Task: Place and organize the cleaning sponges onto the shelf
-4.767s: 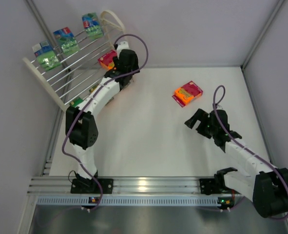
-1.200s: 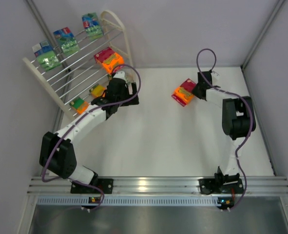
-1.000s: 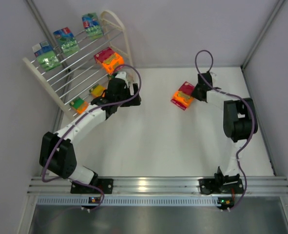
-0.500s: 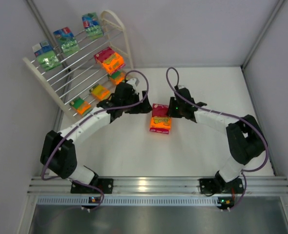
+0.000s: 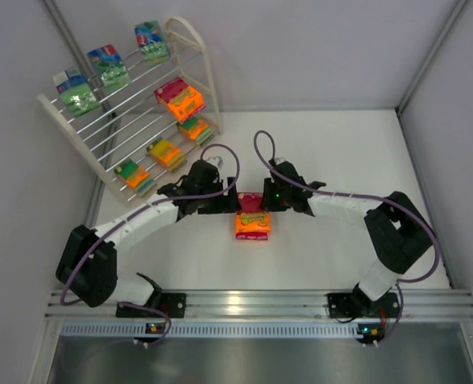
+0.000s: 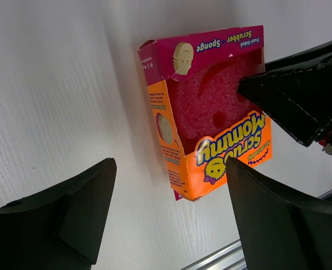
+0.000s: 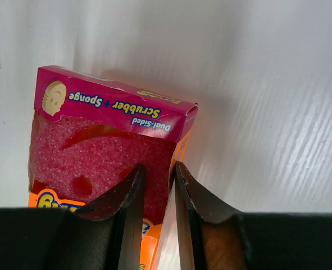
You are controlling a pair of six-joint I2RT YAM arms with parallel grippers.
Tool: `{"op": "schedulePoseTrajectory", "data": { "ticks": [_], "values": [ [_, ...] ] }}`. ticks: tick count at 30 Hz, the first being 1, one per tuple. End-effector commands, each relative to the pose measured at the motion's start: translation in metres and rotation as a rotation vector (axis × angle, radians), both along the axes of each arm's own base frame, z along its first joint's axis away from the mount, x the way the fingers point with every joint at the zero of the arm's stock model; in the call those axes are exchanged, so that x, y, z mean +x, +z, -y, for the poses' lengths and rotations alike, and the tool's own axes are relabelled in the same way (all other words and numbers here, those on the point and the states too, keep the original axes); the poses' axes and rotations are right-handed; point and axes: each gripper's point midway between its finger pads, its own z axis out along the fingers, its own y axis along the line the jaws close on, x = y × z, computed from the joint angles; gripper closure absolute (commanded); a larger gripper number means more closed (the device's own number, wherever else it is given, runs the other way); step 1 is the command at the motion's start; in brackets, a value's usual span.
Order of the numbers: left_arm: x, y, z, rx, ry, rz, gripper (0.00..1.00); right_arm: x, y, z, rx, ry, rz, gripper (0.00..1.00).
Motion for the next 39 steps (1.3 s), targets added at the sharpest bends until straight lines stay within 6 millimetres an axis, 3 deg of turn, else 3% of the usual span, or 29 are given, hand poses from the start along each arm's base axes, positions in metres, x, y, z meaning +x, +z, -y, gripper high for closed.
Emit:
{"op": "schedulePoseTrajectory", "data": {
  "ticks": [1, 8, 12, 15, 20, 26, 31, 32, 33, 34, 39],
  "values": [
    [-0.003, -0.002, -0.001, 0.016, 0.048, 0.015, 0.16, 0.001, 0.021, -0.022, 0.072, -0.008, 0.069, 0.81],
    [-0.004, -0.014, -0.011, 0.051, 0.104, 0.002, 0.2, -0.013, 0.019, -0.038, 0.065, 0.026, 0.064, 0.68],
    [-0.007, -0.022, -0.014, 0.071, 0.107, -0.009, 0.21, -0.019, 0.02, -0.041, 0.065, 0.032, 0.051, 0.46],
    [-0.006, -0.022, -0.014, 0.072, 0.11, -0.011, 0.21, -0.019, 0.031, -0.039, 0.08, 0.022, 0.057, 0.37],
    [-0.009, -0.026, -0.011, 0.06, 0.103, -0.032, 0.22, -0.018, 0.058, -0.029, 0.088, -0.026, 0.092, 0.32],
    [-0.014, -0.034, -0.004, 0.078, 0.091, -0.052, 0.25, -0.021, 0.066, 0.009, 0.047, -0.155, 0.026, 0.16],
    [-0.023, -0.045, 0.003, 0.116, 0.074, -0.063, 0.27, -0.02, 0.072, 0.062, 0.047, -0.294, 0.045, 0.09],
    [-0.023, -0.046, 0.003, 0.12, 0.075, -0.061, 0.27, -0.022, 0.083, 0.072, 0.067, -0.316, 0.071, 0.08],
    [-0.024, -0.047, 0.003, 0.123, 0.077, -0.062, 0.27, -0.022, 0.078, 0.087, 0.06, -0.357, 0.065, 0.06],
    [-0.023, -0.047, 0.003, 0.127, 0.08, -0.06, 0.27, -0.023, 0.089, 0.095, 0.085, -0.378, 0.092, 0.05],
    [-0.017, -0.049, -0.003, 0.162, 0.113, -0.035, 0.3, -0.031, 0.092, 0.133, 0.077, -0.47, 0.12, 0.03]
  ]
}}
